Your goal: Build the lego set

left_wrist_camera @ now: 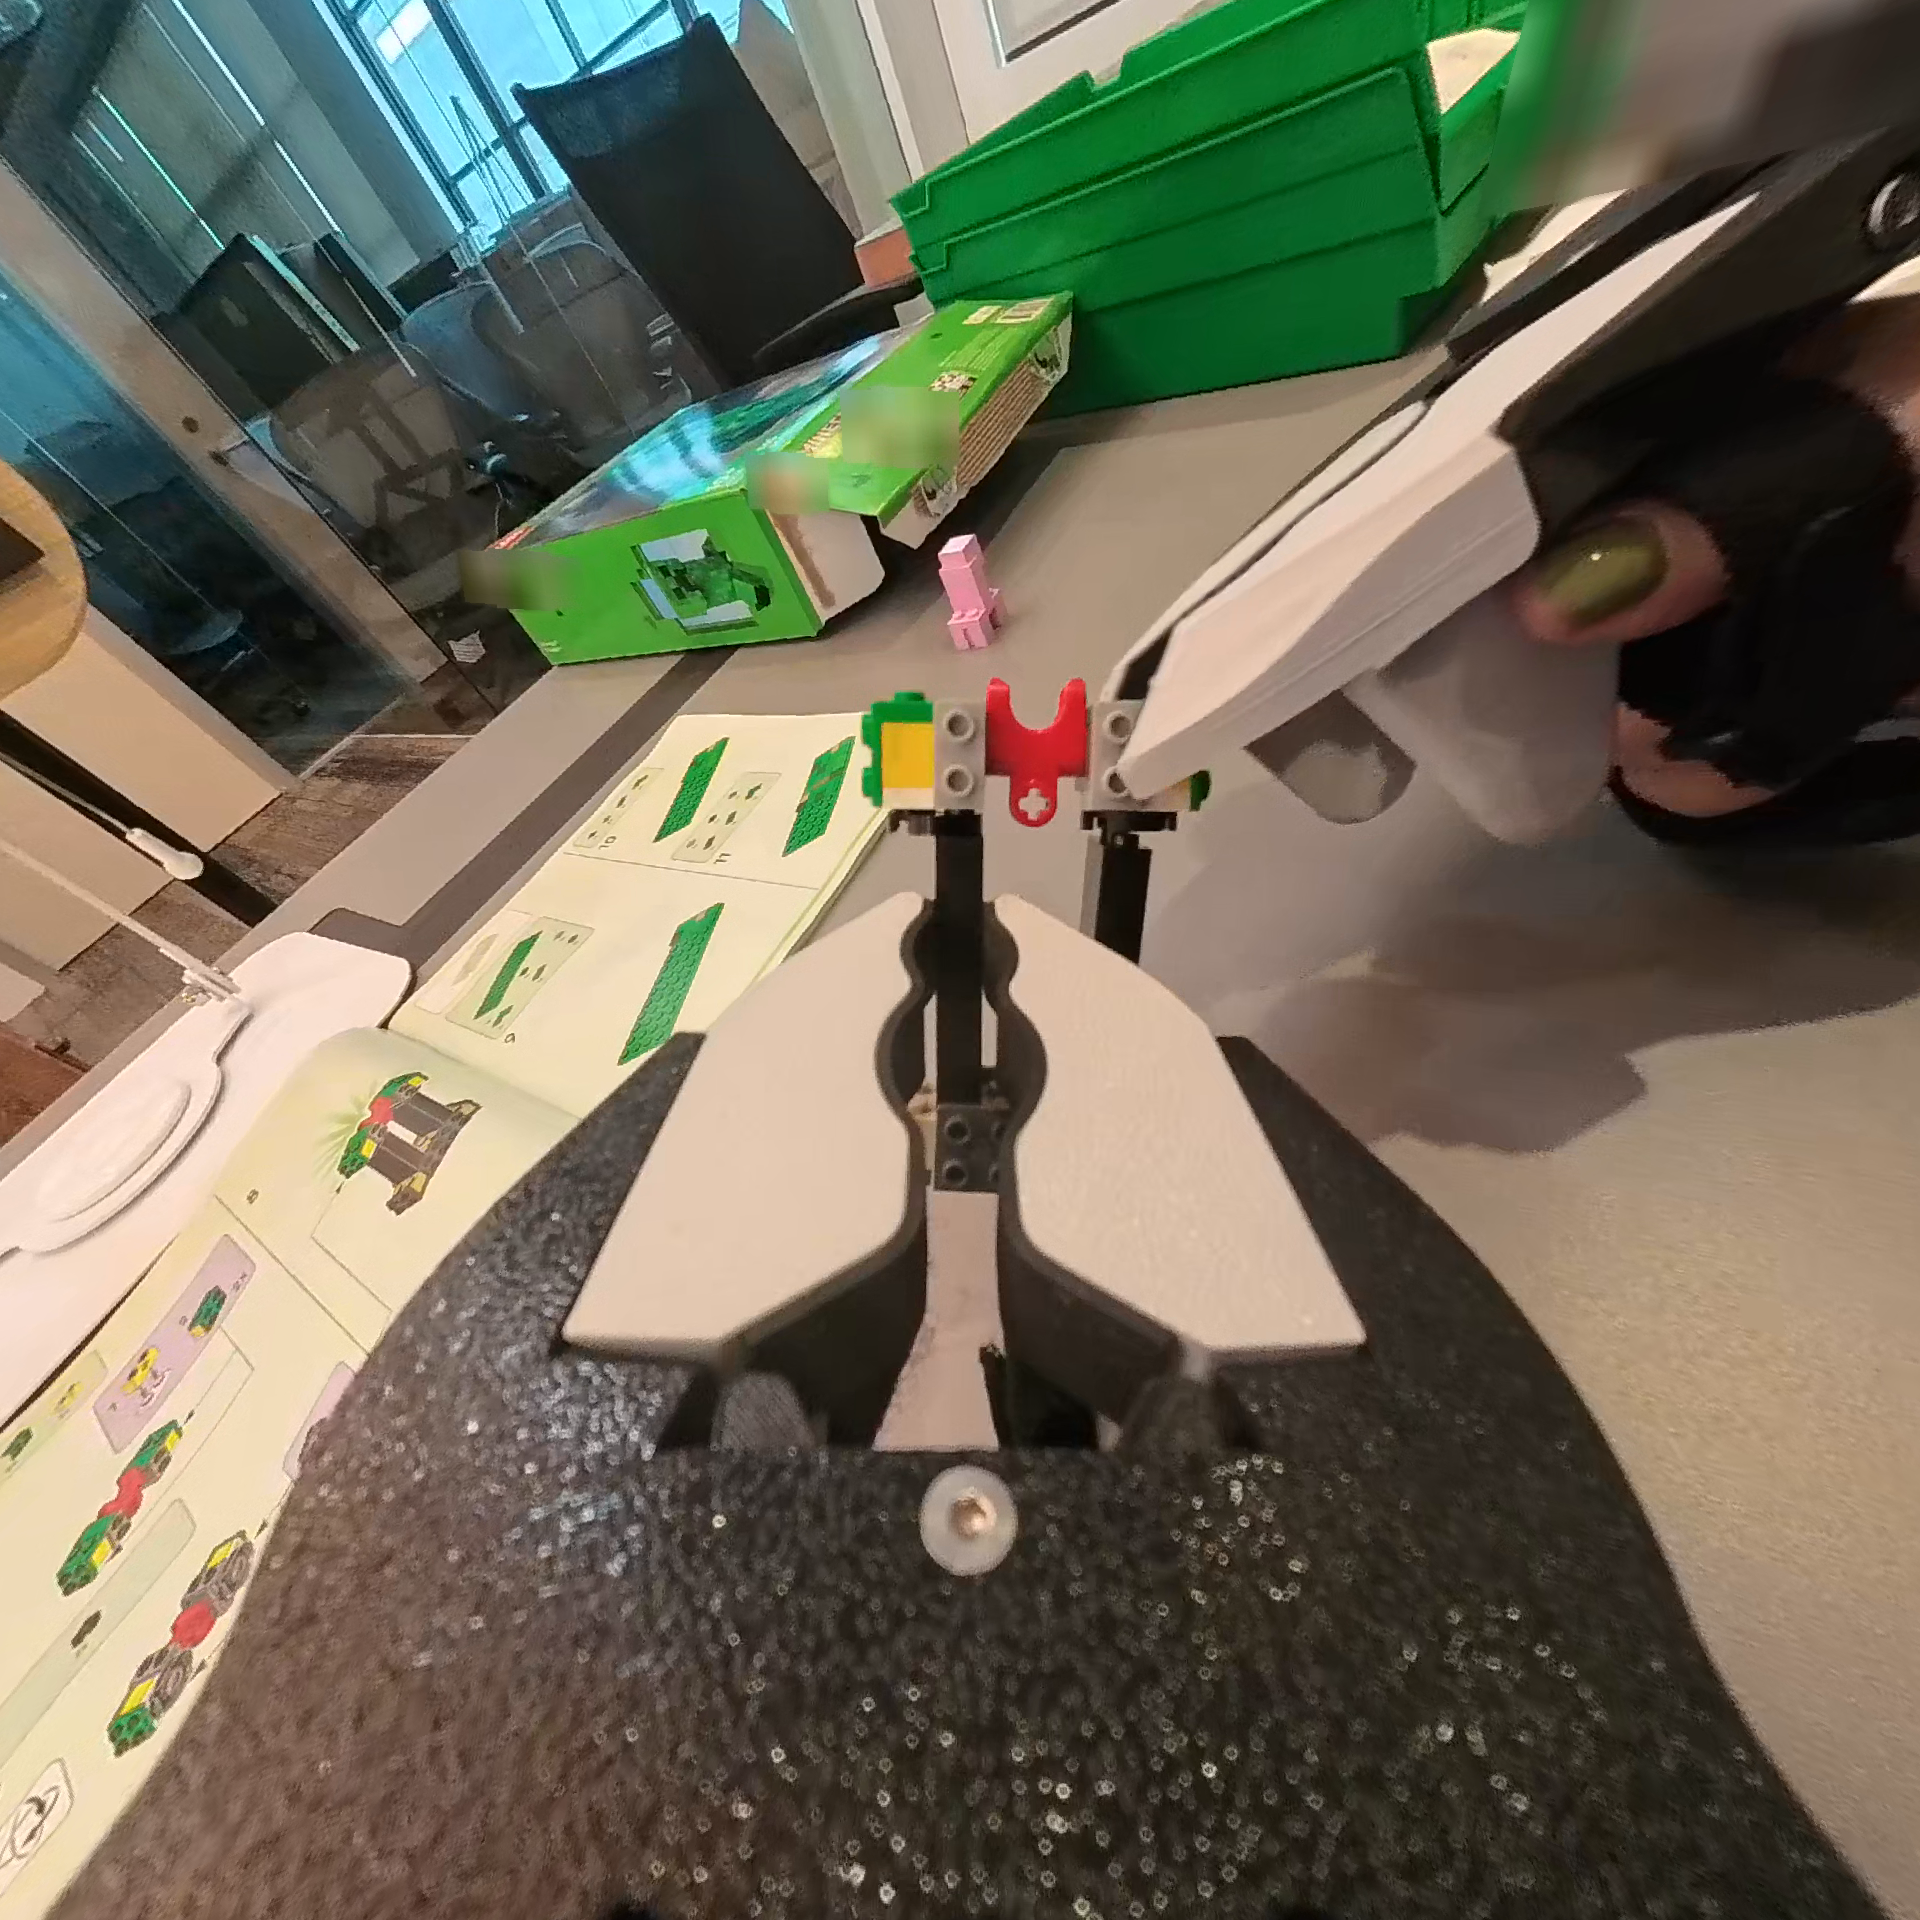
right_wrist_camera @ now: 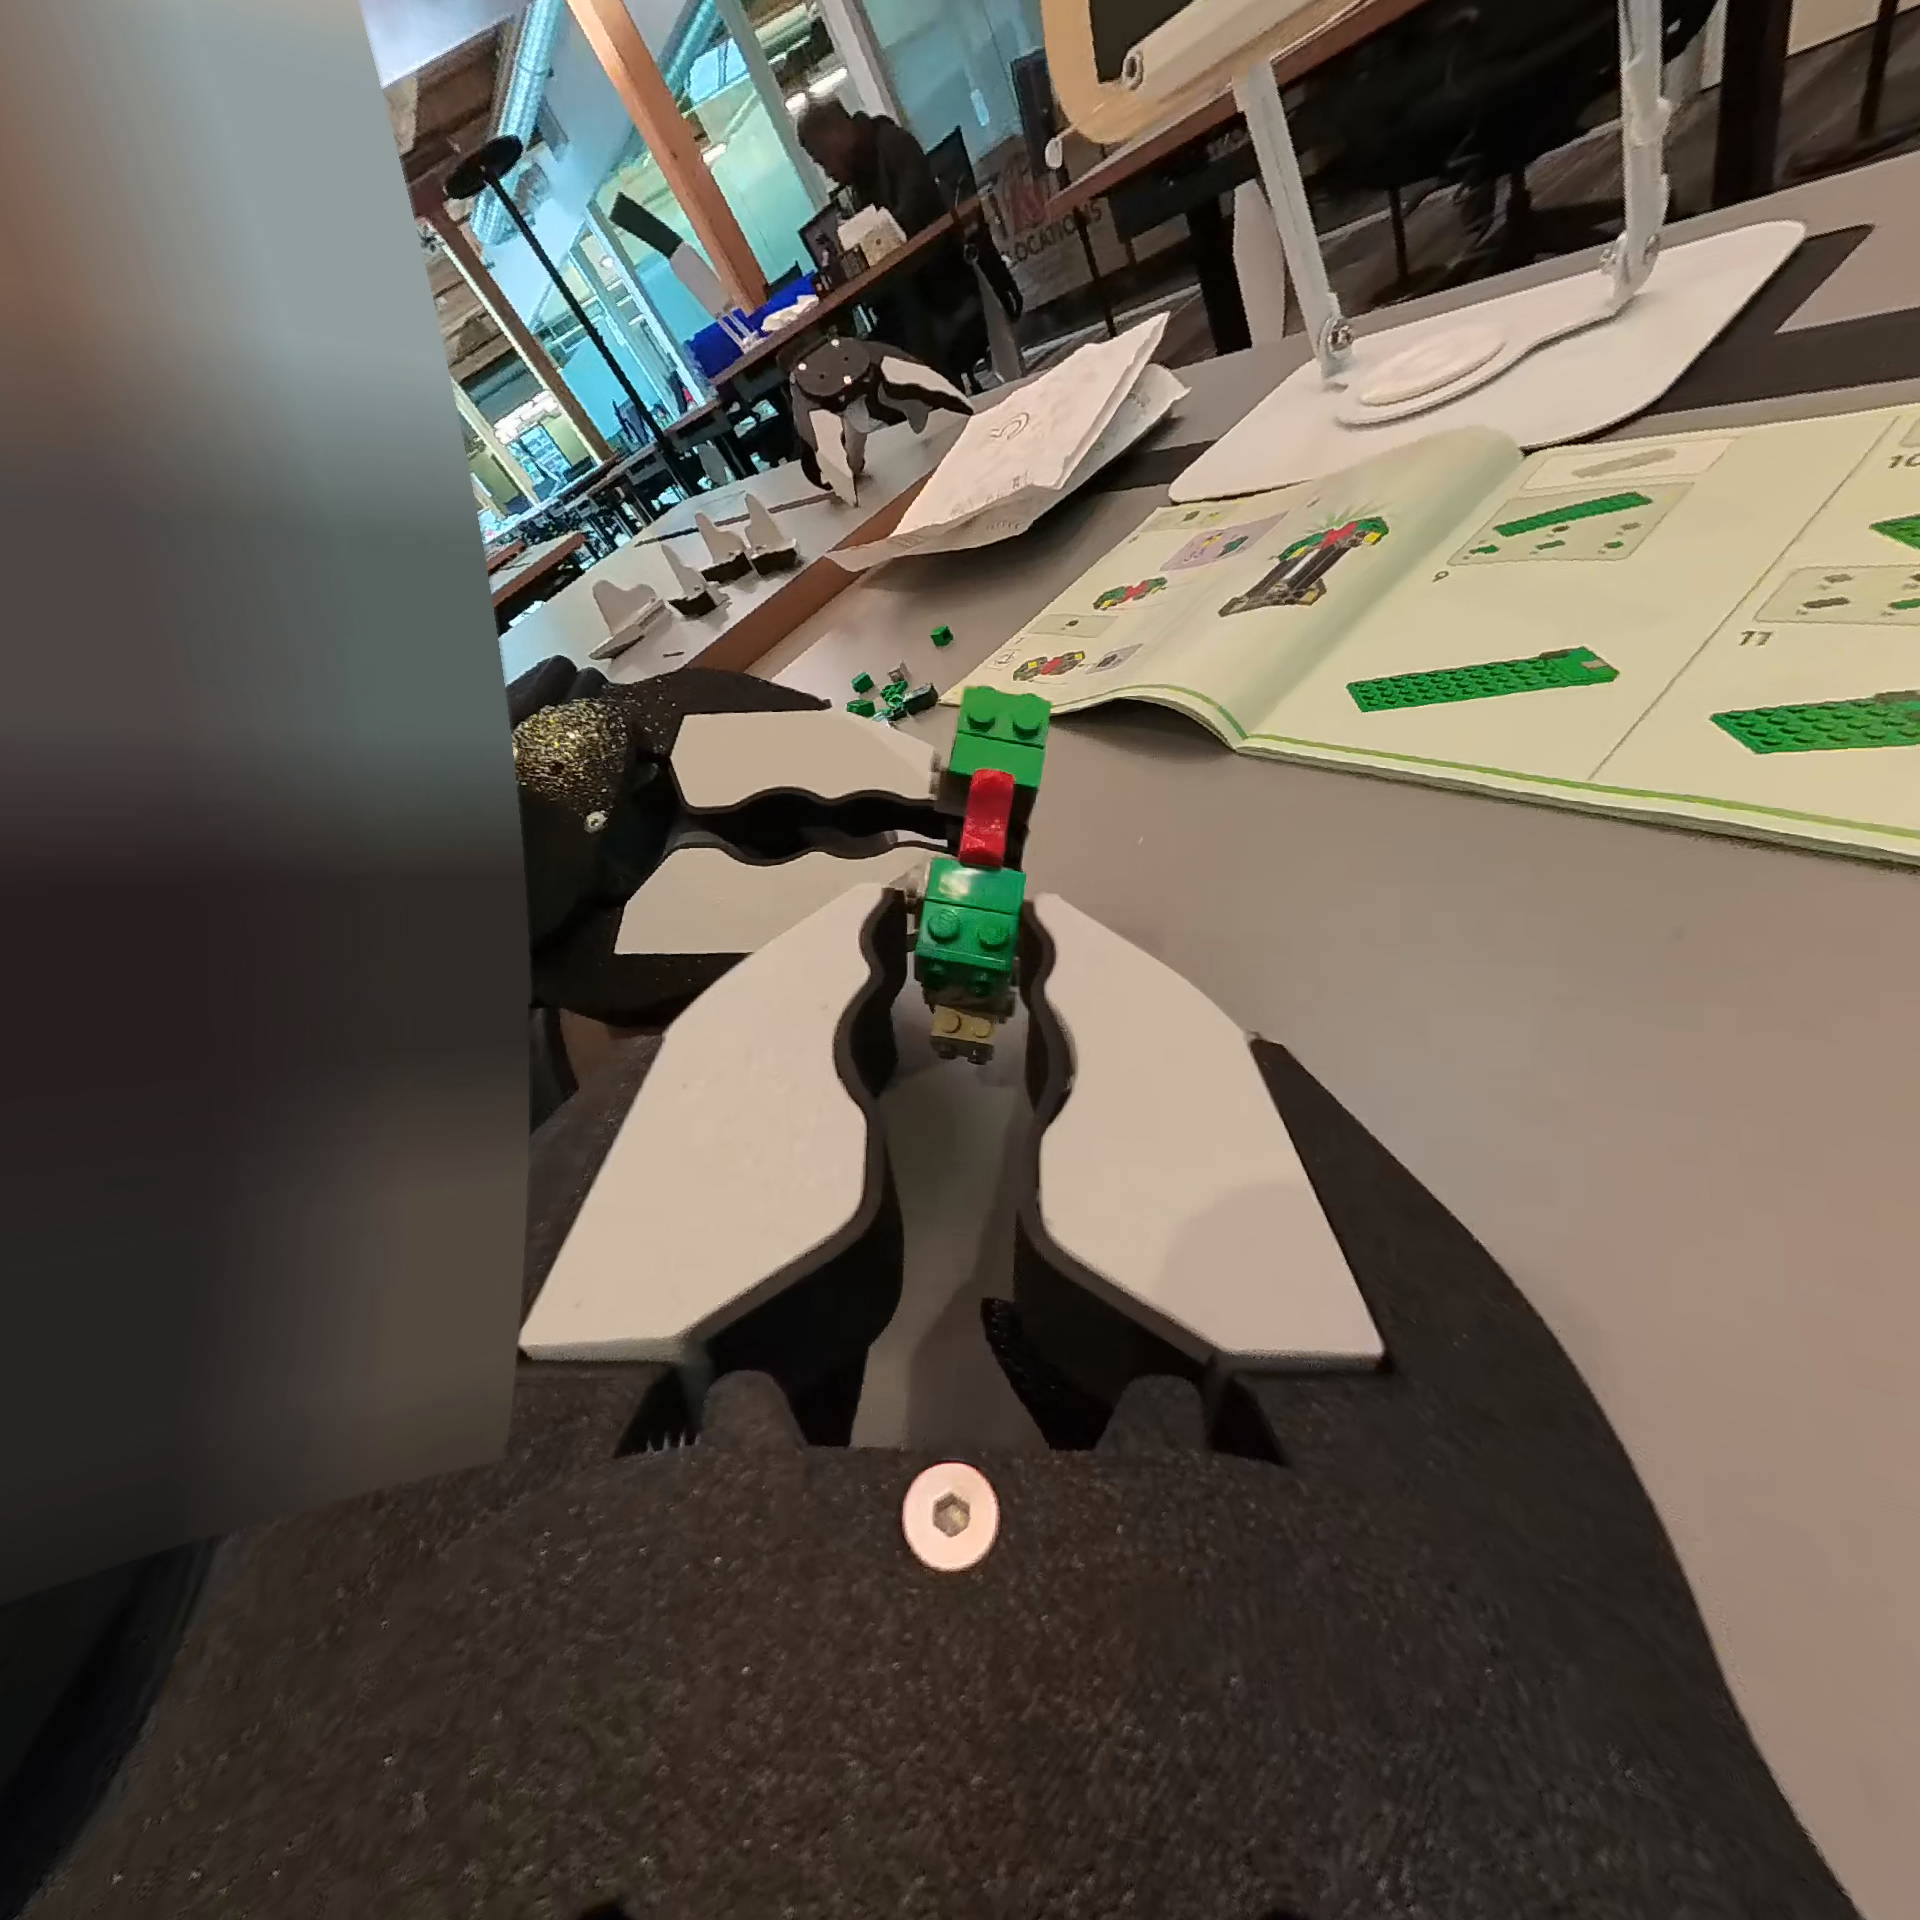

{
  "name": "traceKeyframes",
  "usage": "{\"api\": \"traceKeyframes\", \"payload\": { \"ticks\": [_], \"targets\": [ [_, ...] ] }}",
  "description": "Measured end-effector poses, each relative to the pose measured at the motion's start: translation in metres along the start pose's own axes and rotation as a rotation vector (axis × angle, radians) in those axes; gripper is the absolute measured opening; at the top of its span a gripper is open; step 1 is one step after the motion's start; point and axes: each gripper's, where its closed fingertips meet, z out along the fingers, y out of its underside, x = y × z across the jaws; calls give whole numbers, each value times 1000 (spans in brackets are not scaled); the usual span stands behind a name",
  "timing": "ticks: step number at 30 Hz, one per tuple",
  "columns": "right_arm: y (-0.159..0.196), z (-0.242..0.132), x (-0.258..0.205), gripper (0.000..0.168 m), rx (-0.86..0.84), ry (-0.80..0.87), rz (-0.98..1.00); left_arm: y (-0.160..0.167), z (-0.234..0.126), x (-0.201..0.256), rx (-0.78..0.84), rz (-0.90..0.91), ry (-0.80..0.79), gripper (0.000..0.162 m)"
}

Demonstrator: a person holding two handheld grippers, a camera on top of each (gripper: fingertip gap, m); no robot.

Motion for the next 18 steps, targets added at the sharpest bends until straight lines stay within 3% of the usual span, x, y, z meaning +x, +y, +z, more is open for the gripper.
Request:
{"api": "traceKeyframes", "payload": {
  "ticks": [10, 14, 18],
  "targets": [
    [-3, -1, 5, 19, 39, -1, 65, -2, 0, 0, 25, -13, 2, 8],
    [-8, -5, 11, 18, 80, 7, 107, -2, 1, -2, 26, -40, -5, 24],
    [-13, -10, 18, 18, 114, 30, 122, -2, 0, -5, 38, -96, 3, 29]
  ]
}}
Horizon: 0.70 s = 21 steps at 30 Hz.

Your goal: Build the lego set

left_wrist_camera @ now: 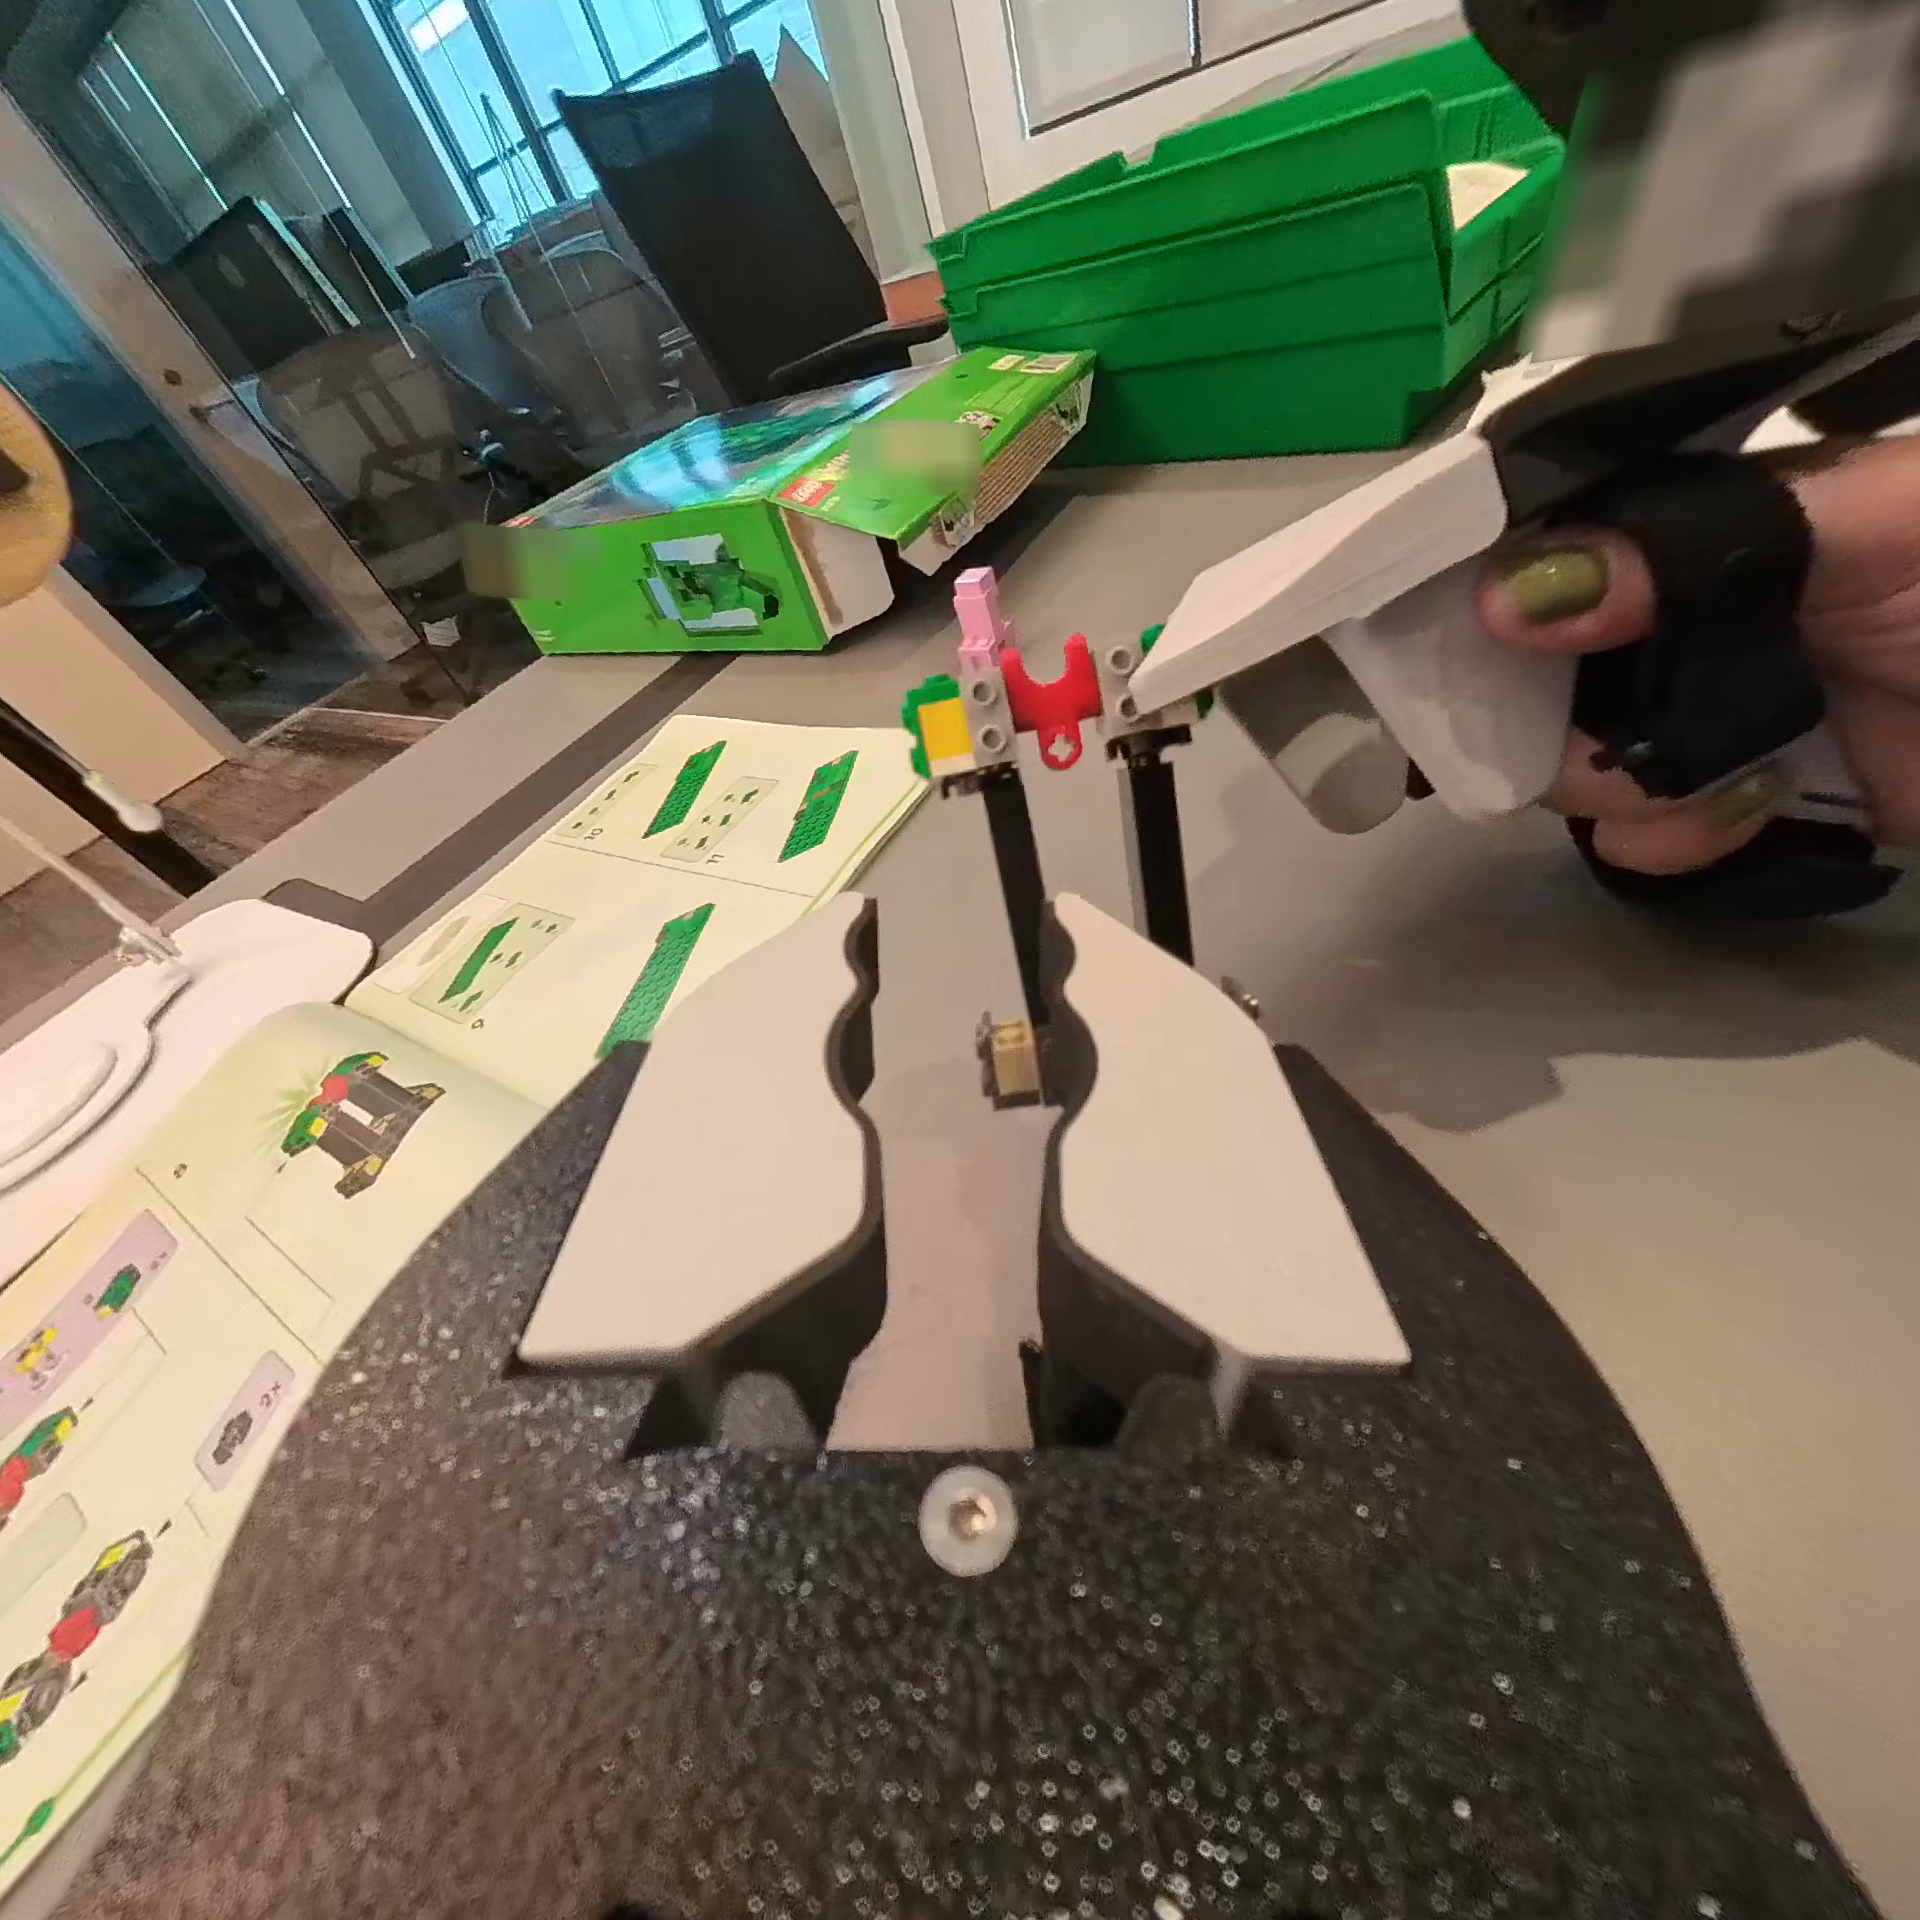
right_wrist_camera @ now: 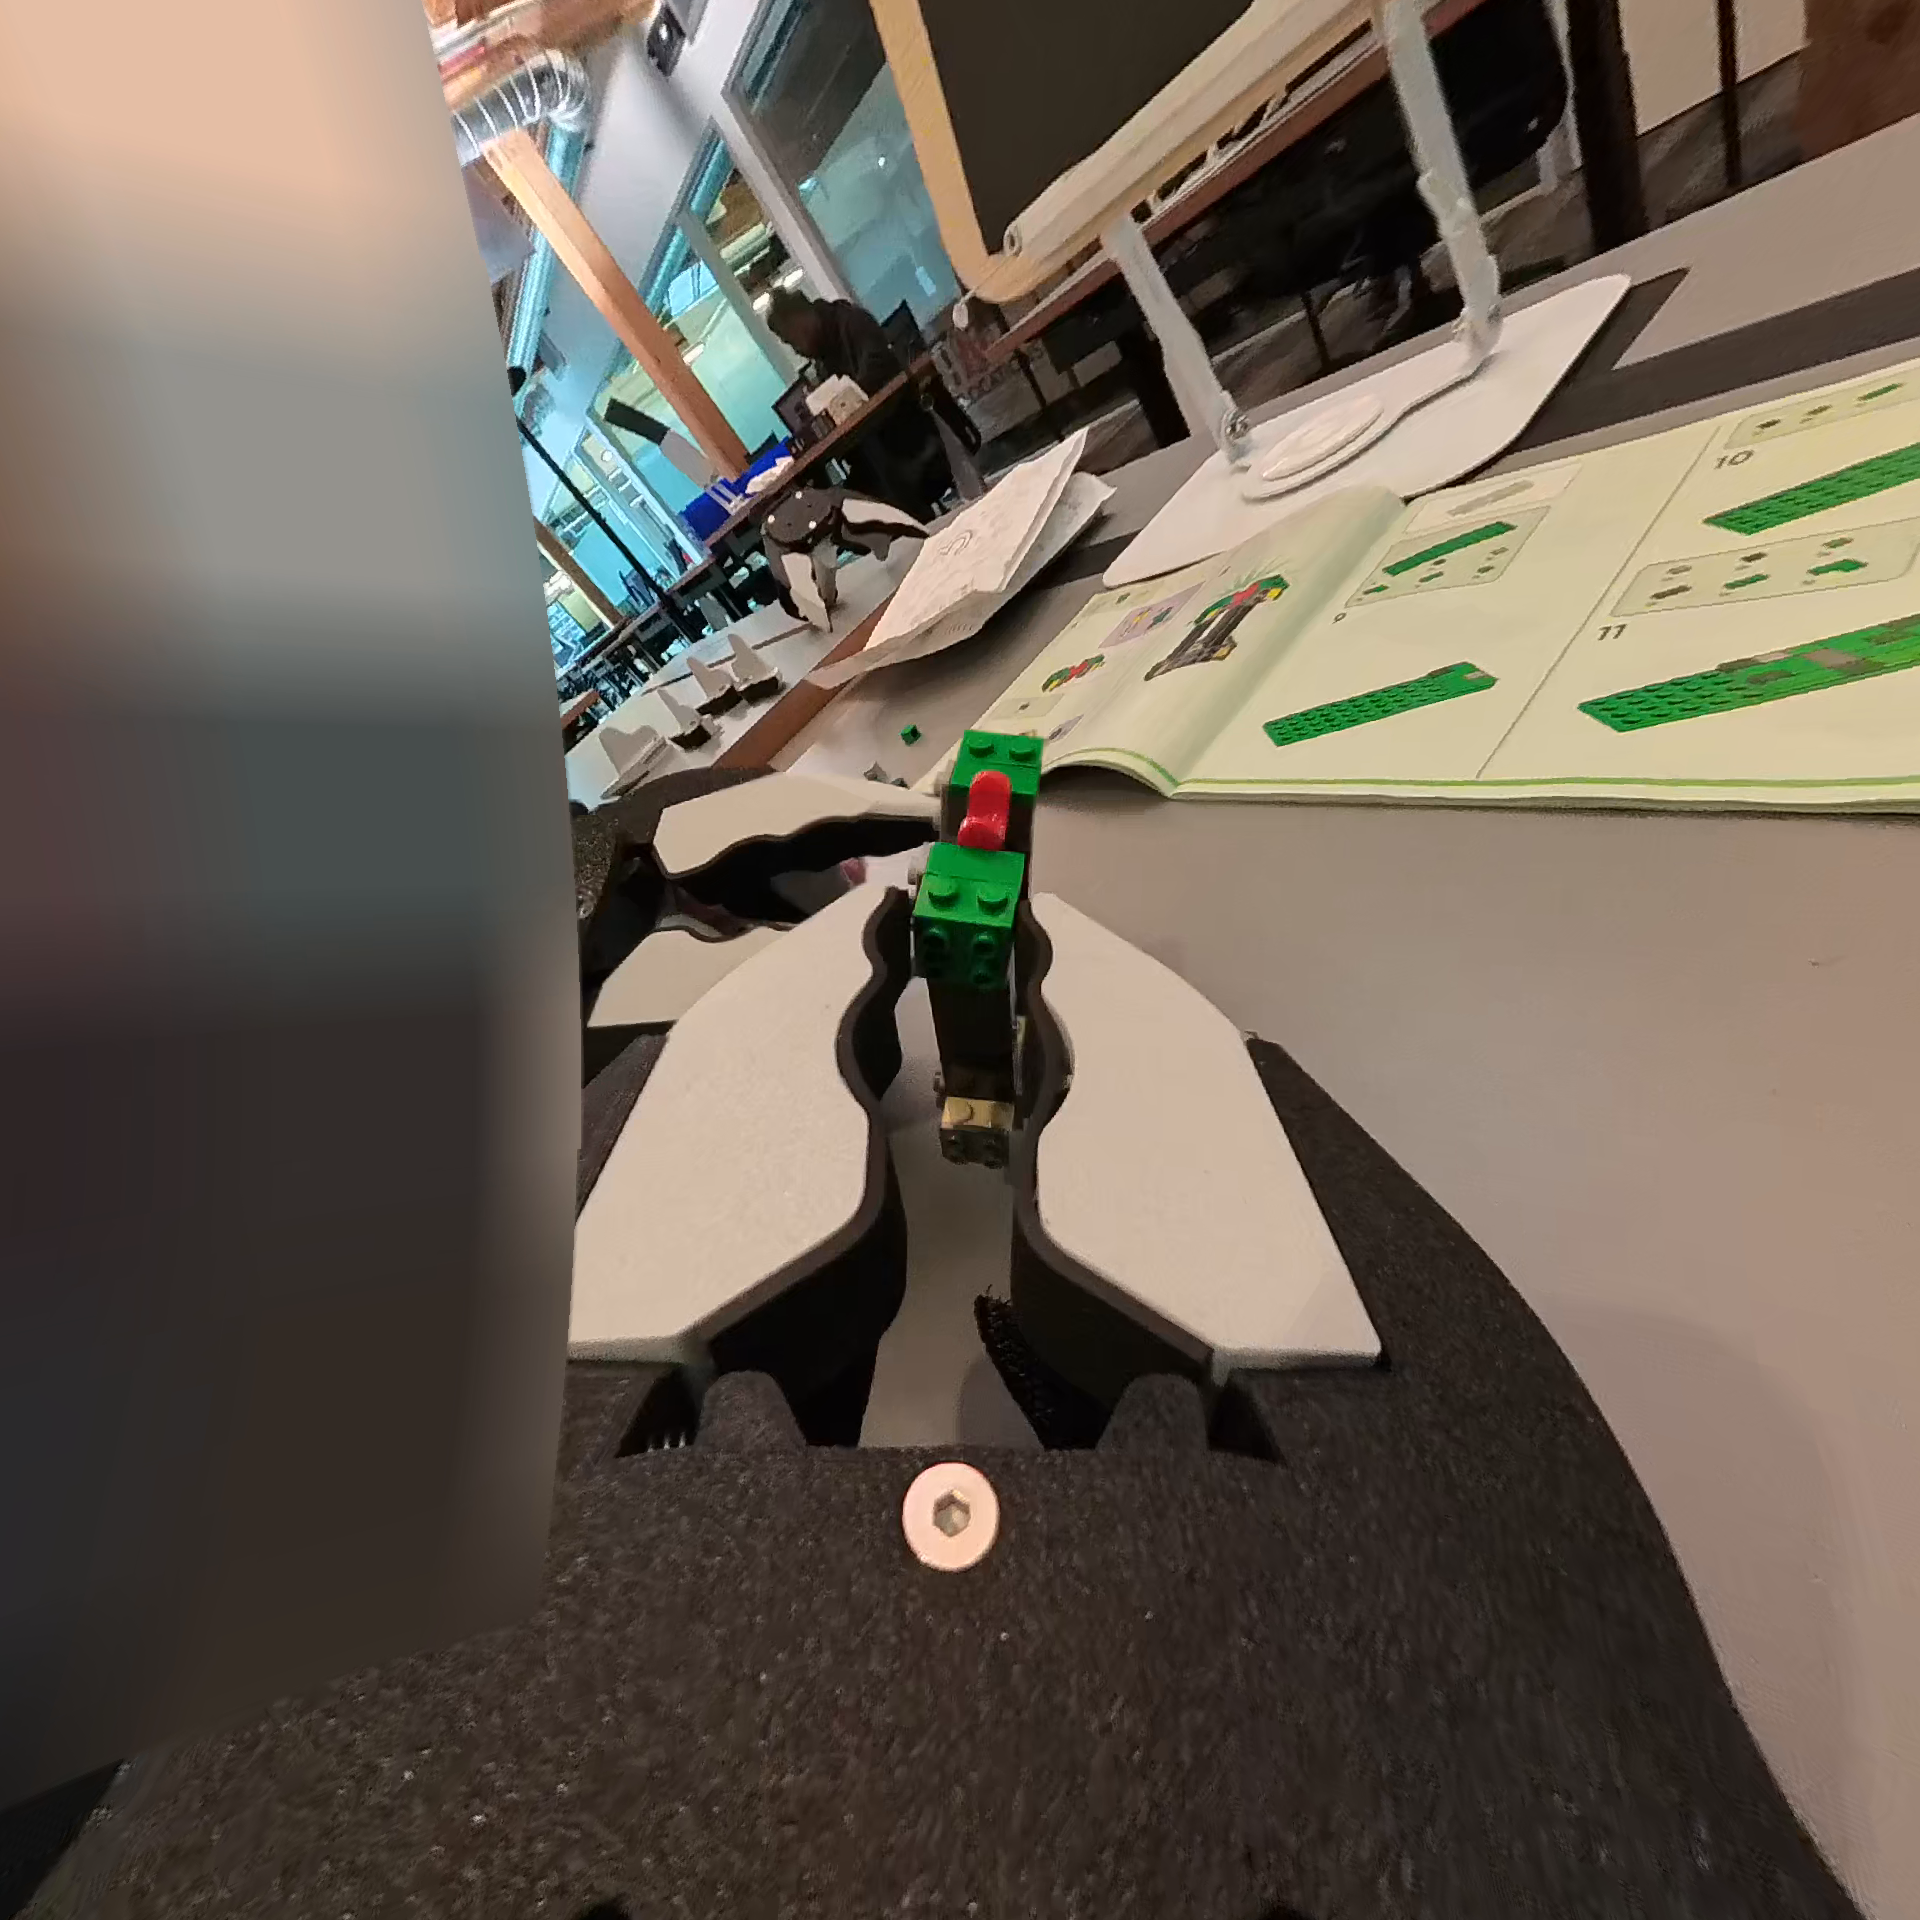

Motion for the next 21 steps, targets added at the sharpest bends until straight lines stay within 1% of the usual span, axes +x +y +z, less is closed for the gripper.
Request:
{"api": "traceKeyframes", "payload": {
  "ticks": [6, 10, 14, 16, 21],
  "targets": [
    [-5, -2, 8, 18, 37, 32, 29, -4, -3, -1, 33, -58, 17, 29],
    [-6, -1, 9, 18, 50, 50, 29, -17, -6, 14, 81, -51, 69, 19],
    [-5, 0, 9, 18, 51, 60, 13, -16, 0, 33, 24, 16, 97, 13],
    [-4, 0, 7, 18, 50, 58, 0, -12, 5, 36, -14, 29, 89, 14],
    [-4, 2, 1, 18, 62, 46, -28, -6, 17, 43, -73, -51, 114, 17]
  ]
}}
